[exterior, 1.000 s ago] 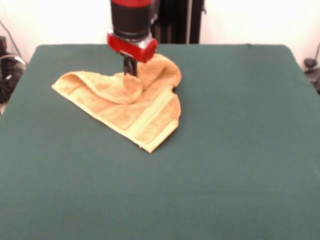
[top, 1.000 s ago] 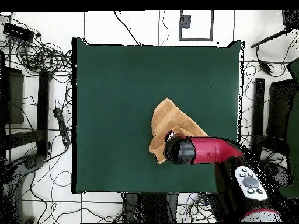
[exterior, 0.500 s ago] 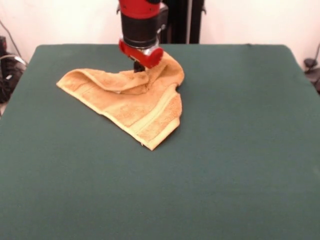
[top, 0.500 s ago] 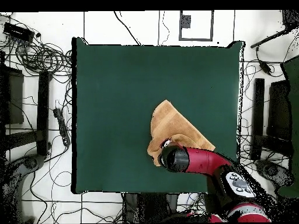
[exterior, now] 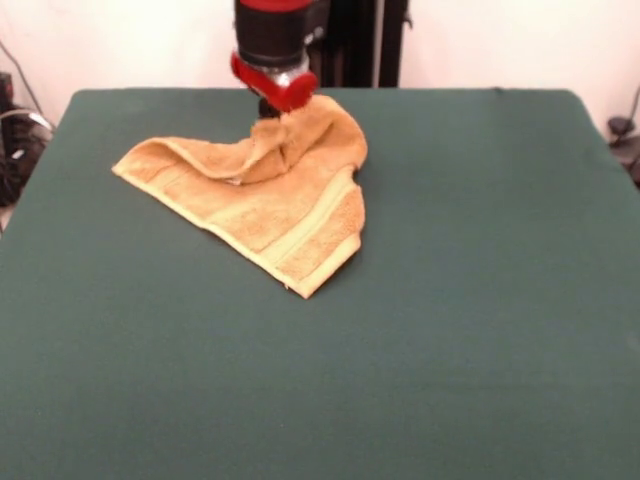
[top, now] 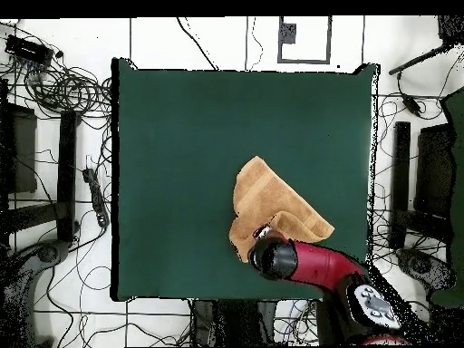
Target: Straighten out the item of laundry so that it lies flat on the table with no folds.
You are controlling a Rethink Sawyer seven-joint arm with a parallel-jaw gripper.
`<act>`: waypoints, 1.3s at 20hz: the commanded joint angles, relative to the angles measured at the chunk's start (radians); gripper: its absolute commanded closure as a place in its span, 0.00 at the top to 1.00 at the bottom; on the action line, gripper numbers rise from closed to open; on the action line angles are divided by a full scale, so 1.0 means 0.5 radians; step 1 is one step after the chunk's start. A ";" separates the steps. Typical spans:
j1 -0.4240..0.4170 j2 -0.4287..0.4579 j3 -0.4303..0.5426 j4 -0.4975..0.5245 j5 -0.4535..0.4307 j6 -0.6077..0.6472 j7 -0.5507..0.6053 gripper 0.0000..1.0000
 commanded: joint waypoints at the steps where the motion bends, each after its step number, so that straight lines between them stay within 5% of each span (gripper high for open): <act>1: -0.021 -0.221 -0.103 0.404 -0.010 0.118 0.174 0.00; 6: -0.151 -0.421 -0.143 0.573 -0.114 0.077 0.055 0.00; 11: -0.272 -0.399 -0.188 0.710 -0.257 -0.104 0.061 0.00; 20: -0.312 0.539 -0.353 0.540 -0.364 -0.997 0.351 0.00; 26: -0.328 1.166 -0.382 0.119 -0.268 -1.508 0.246 0.00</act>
